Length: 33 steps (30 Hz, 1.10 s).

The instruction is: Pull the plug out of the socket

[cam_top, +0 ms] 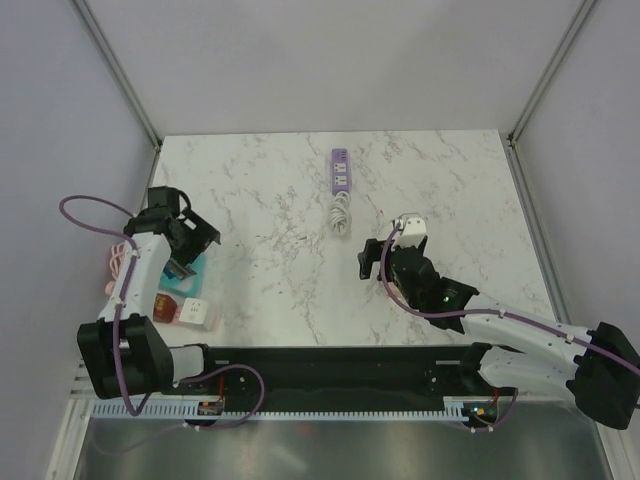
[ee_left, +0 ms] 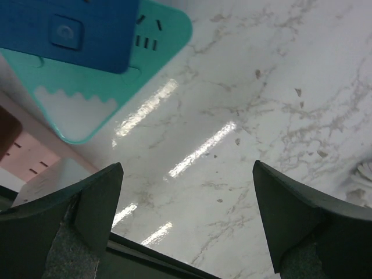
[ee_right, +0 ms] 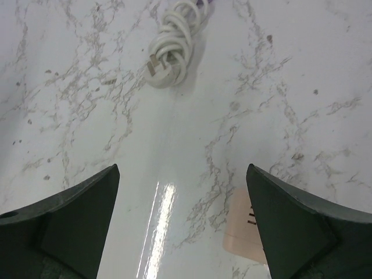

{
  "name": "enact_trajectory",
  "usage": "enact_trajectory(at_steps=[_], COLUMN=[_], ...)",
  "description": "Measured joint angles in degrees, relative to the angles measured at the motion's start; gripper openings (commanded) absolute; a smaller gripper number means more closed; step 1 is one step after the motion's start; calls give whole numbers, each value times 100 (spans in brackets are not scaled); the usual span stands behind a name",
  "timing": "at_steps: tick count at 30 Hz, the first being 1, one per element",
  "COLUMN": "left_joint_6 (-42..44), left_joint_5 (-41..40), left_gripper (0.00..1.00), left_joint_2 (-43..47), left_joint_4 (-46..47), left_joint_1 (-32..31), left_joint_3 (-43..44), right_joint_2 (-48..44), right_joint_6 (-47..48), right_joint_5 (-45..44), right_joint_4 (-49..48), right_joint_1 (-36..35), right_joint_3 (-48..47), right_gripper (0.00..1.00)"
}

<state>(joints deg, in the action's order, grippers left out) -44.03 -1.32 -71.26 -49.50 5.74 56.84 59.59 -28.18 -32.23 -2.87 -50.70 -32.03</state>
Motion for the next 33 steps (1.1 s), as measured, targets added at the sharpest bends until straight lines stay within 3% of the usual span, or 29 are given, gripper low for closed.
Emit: enact_trajectory(at_steps=[4, 12, 19, 25, 33], left_joint_6=[-22, -522, -1244, -1679, -1292], left_joint_5=[-343, -1126, -1753, -1799, -1805], left_gripper=[100, 100, 100, 100, 100], left_joint_2=[-555, -778, -662, -839, -1757], left_joint_4=[-407, -918, -1250, -1318, -1137], left_joint_1=[485, 555, 658, 931, 1054], left_joint_3=[402, 1019, 1021, 1091, 1561], right_joint_2=[15, 138, 407, 457, 525], right_joint_6=[-175, -214, -11, 114, 247], right_joint_5=[638, 1600, 1978, 2188, 2234], right_joint_4=[249, 190, 81, 55, 20], right_joint_1=[-2, -2, -2, -2, 28], right_joint_3=[-11, -11, -11, -11, -15], right_gripper=[98, 98, 98, 98, 98])
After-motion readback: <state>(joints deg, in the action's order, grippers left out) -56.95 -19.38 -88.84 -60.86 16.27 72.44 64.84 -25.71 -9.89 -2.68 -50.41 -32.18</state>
